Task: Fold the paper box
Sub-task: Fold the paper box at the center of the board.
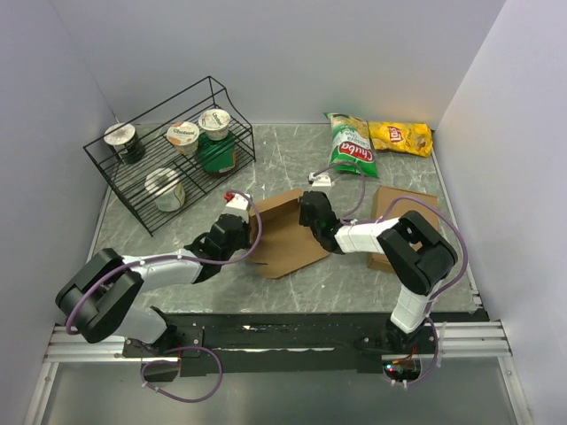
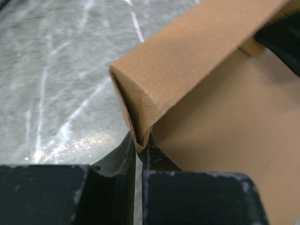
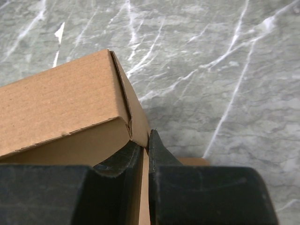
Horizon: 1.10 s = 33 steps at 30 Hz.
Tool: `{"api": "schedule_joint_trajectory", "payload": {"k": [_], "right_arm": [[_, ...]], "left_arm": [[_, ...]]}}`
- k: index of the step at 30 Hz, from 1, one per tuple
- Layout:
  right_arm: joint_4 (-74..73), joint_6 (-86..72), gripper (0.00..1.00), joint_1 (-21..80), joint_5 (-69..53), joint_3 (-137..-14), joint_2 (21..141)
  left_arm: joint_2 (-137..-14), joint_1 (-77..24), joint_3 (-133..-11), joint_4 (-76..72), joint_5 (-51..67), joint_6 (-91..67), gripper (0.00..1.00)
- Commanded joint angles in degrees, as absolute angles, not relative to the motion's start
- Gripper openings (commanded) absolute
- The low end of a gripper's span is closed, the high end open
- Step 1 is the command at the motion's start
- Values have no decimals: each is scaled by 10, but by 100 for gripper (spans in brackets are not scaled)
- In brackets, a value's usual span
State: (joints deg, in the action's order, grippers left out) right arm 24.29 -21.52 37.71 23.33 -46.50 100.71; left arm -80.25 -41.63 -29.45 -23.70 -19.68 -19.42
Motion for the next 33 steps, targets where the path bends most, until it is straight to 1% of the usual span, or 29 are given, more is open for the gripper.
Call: {"api": "schedule_joint_trajectory", "payload": {"k": [1, 3, 7, 8, 9, 10, 12, 13, 16, 18, 19, 20, 22, 24, 26, 29, 32, 33], "right_arm": [[330, -160, 0, 365, 288, -447, 999], [351, -146, 0, 366, 251, -434, 994], [329, -135, 0, 366, 235, -434, 993], [328, -134, 0, 365, 235, -429, 991], [328, -133, 0, 364, 229, -426, 991], [329, -130, 0, 365, 229, -423, 991], [334, -123, 0, 365, 222, -414, 988], [334, -119, 0, 365, 221, -412, 986], [326, -111, 0, 365, 214, -410, 982], [327, -107, 0, 365, 209, -403, 977], [330, -106, 0, 364, 200, -399, 975], [332, -105, 0, 364, 196, -392, 972], [337, -101, 0, 364, 188, -387, 971], [336, -102, 0, 364, 184, -384, 971], [342, -102, 0, 364, 175, -378, 970], [343, -104, 0, 363, 167, -378, 968], [344, -107, 0, 363, 155, -381, 968], [344, -108, 0, 363, 148, -382, 968]], "left_arm": [[-782, -425, -308, -171, -59, -149, 1], [-783, -425, -310, -159, -32, -147, 1], [-791, -425, -317, -145, -37, -157, 2], [-793, -425, -321, -140, -40, -162, 6], [-792, -425, -329, -128, -42, -163, 17], [-791, -425, -330, -123, -44, -164, 37], [-774, -425, -332, -117, -42, -166, 43], [-767, -425, -332, -109, -40, -168, 56], [-732, -425, -336, -89, -29, -169, 77], [-702, -425, -342, -77, -22, -169, 84], [-691, -425, -344, -69, -20, -169, 91], [-667, -425, -345, -56, -16, -170, 94], [-641, -424, -351, -46, -19, -174, 98], [-607, -414, -359, -36, -37, -189, 98], [-592, -392, -365, -34, -38, -195, 97], [-606, -358, -352, -58, -44, -199, 95], [-641, -324, -313, -124, -28, -207, 83], [-649, -317, -308, -160, -20, -207, 76]]}}
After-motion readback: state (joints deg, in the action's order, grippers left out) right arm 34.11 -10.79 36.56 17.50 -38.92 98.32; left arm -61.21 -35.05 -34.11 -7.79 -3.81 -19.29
